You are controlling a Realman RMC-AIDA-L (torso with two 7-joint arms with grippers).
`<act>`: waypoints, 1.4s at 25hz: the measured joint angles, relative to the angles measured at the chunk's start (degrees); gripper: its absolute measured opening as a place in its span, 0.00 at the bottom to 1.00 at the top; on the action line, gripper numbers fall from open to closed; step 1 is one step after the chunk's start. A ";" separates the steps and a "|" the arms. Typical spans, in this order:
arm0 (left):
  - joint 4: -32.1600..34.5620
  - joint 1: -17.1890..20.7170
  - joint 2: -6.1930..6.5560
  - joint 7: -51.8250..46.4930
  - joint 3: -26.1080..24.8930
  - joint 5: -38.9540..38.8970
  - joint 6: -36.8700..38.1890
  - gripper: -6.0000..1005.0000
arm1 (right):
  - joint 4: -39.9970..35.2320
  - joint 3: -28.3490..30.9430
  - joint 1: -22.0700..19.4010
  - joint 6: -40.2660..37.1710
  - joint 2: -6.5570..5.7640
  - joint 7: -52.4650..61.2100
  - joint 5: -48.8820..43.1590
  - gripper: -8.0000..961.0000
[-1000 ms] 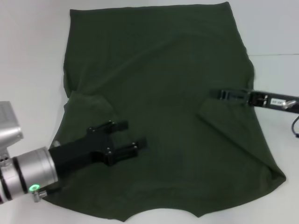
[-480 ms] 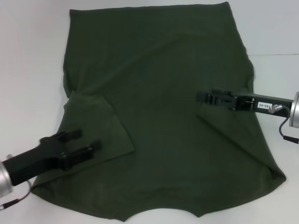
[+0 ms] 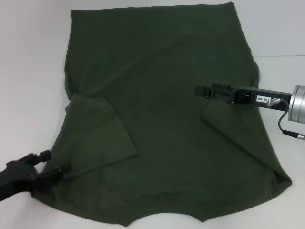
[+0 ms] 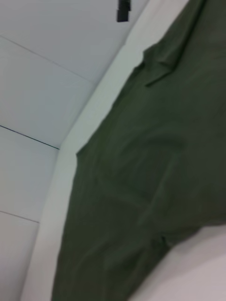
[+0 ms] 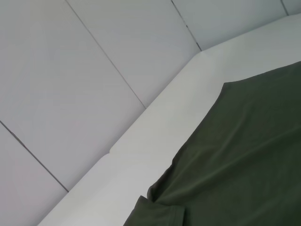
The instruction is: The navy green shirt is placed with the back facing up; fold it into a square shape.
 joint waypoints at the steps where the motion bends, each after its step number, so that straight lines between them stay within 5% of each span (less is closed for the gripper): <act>1: 0.24 0.23 0.04 -0.12 -0.23 0.57 0.07 0.84 | 0.00 -0.01 0.05 0.02 0.01 0.00 0.00 0.96; 35: 3.39 2.67 -0.41 5.16 -0.76 8.88 -3.73 0.84 | 0.01 0.10 -0.16 -0.01 0.00 -0.10 0.44 0.95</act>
